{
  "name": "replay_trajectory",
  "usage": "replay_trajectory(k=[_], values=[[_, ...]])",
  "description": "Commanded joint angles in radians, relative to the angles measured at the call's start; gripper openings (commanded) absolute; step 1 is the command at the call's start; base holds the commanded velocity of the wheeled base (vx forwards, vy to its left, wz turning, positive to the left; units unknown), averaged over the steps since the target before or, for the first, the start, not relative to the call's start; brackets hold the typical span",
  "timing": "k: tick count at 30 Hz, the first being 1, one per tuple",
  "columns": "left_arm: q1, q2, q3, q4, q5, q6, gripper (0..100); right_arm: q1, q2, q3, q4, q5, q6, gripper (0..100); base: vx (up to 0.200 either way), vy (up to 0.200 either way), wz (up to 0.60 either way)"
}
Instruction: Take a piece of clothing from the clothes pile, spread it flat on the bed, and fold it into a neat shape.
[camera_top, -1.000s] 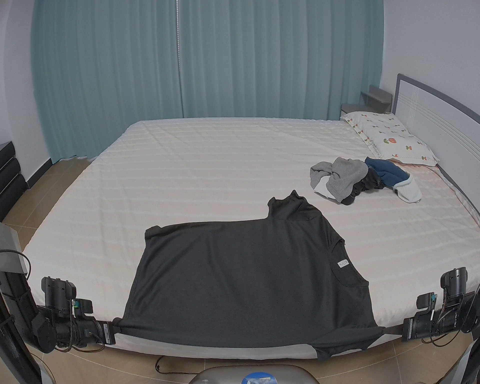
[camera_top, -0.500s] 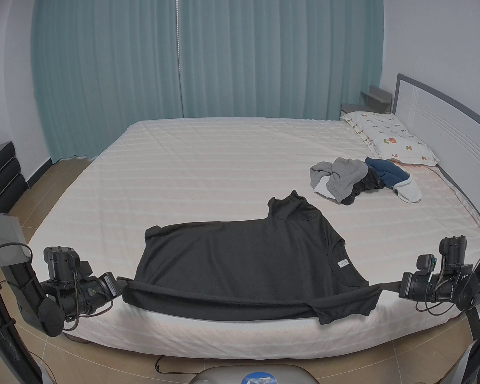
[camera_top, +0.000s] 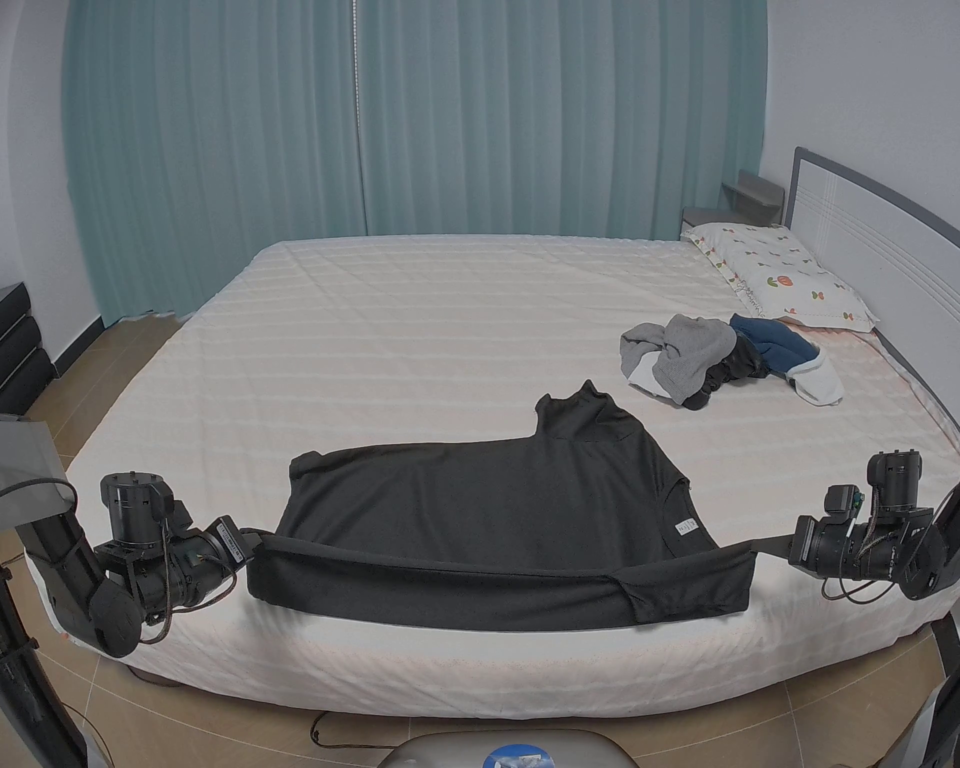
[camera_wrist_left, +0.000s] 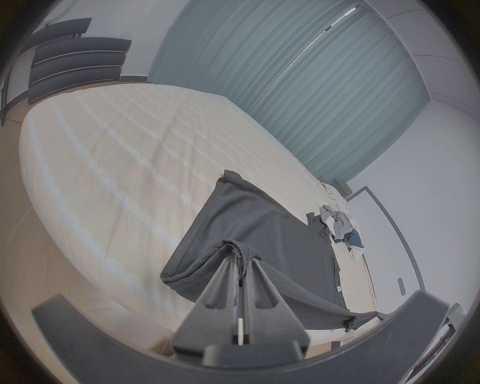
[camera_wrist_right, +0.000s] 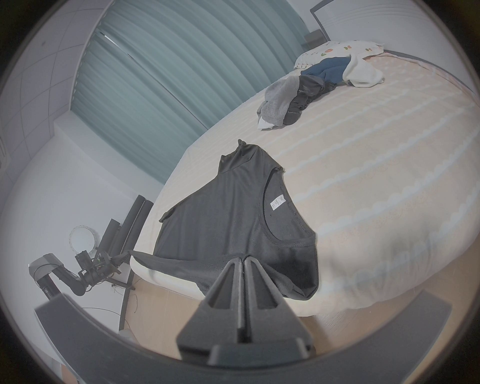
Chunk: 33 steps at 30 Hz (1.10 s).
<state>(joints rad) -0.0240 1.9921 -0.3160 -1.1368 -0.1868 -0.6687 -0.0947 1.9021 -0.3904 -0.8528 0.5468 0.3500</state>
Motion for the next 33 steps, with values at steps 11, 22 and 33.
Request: replay_trajectory(k=[11, 22, 33], values=[[0.009, -0.11, 0.017, 0.172, 0.007, 0.024, 0, 0.004, -0.077, 0.048, 0.0, 0.01, -0.009, 0, 0.0, 0.0, 0.0], [0.012, -0.105, 0.003, 0.209, 0.007, 0.024, 0, 0.033, -0.075, 0.044, -0.028, 0.001, -0.005, 0, 0.0, 0.0, 0.0], [0.027, -0.052, -0.045, 0.207, 0.007, 0.011, 0, 0.043, -0.014, -0.005, -0.049, -0.001, 0.0, 0, 0.0, 0.0, 0.0]])
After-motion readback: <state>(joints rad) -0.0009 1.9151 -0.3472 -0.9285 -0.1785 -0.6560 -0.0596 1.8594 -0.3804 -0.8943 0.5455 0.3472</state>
